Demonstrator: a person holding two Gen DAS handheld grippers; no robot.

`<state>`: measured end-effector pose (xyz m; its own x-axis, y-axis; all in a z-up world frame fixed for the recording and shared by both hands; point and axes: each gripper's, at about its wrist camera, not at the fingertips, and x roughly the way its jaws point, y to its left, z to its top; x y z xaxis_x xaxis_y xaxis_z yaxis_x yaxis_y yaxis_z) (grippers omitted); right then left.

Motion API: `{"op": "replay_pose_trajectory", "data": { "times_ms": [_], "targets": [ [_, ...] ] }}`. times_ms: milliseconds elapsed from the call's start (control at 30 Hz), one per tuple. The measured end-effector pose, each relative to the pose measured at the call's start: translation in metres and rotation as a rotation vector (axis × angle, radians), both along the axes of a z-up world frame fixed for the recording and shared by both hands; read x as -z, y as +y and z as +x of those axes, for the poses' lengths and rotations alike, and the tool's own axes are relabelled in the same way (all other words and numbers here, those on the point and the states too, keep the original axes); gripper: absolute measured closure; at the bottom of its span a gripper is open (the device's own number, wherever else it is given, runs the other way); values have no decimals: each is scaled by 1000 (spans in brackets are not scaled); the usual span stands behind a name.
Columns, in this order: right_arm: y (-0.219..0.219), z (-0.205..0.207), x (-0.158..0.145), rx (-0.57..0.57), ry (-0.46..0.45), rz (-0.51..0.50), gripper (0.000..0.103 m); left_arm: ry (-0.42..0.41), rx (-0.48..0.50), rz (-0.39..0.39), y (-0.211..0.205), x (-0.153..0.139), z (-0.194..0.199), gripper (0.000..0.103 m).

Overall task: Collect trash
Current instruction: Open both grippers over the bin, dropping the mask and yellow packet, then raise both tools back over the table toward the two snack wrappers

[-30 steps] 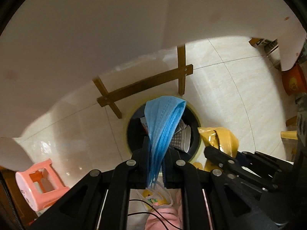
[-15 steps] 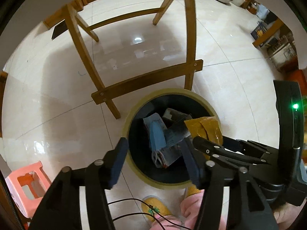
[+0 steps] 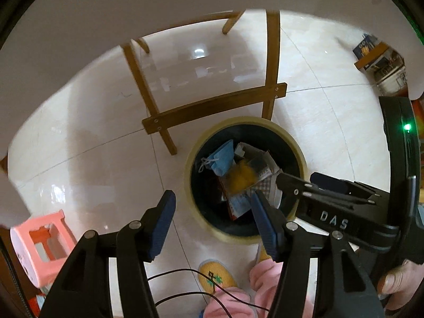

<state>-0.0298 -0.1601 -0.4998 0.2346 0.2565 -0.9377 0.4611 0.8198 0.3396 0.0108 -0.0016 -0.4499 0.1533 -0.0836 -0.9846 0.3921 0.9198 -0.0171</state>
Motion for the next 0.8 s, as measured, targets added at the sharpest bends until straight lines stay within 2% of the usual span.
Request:
{"op": "replay_pose_trajectory", "data": {
  "times_ms": [133, 300, 500, 800],
  "targets": [
    [3, -8, -31, -11, 5, 7, 39, 10, -35, 4, 14, -36, -13, 45],
    [8, -20, -98, -41, -12, 12, 39, 0, -57, -10, 25, -99, -26, 45],
    [17, -27, -190, -121, -53, -34, 39, -70, -78, -12, 31, -193, -35, 45],
    [34, -18, -310, -249, -134, -46, 39, -159, -116, 18, 35, -308, -30, 45]
  ]
}}
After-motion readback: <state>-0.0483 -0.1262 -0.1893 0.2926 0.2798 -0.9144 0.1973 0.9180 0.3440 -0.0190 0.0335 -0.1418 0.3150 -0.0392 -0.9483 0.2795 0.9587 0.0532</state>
